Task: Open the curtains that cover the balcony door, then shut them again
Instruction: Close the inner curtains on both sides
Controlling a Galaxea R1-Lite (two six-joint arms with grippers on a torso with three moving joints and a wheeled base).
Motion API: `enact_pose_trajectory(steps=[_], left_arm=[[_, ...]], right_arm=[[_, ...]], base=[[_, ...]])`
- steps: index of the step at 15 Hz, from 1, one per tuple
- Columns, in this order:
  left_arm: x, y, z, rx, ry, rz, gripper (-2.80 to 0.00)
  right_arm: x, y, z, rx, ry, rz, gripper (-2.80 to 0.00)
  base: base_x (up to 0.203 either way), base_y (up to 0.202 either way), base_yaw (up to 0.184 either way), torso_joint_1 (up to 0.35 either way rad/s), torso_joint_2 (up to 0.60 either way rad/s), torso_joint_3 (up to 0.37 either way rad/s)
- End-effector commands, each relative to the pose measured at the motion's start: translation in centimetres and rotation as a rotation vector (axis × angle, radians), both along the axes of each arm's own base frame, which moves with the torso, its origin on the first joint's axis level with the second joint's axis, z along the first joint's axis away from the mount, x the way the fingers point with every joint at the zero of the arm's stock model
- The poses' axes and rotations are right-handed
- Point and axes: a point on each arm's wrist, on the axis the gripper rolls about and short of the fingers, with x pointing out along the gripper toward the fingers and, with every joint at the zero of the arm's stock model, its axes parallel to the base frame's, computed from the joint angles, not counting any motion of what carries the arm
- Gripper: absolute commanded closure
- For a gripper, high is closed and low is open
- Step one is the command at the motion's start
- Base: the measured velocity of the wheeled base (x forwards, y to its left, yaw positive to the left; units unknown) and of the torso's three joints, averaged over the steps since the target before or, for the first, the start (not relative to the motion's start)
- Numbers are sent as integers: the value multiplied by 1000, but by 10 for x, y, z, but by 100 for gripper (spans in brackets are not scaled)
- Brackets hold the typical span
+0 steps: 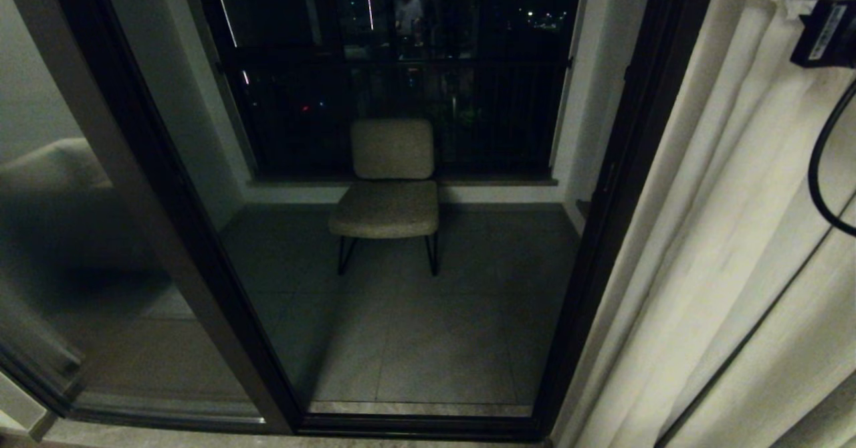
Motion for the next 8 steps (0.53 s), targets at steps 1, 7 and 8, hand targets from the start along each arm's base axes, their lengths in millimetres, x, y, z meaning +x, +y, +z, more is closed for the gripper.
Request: enact_pose_trajectory(steps=[1, 7, 8], left_arm=[[0, 0, 0, 0, 0, 0, 0], [0, 0, 0, 1, 0, 0, 0], [0, 0, 0, 0, 0, 0, 0]], right_arm=[[-4, 0, 0, -1, -2, 0, 0], [-4, 0, 2, 0, -3, 0, 0], [-3, 0, 2, -1, -2, 1, 0]], base=[[0, 0, 0, 0, 0, 0], [0, 0, 0, 0, 0, 0], [0, 0, 0, 0, 0, 0]])
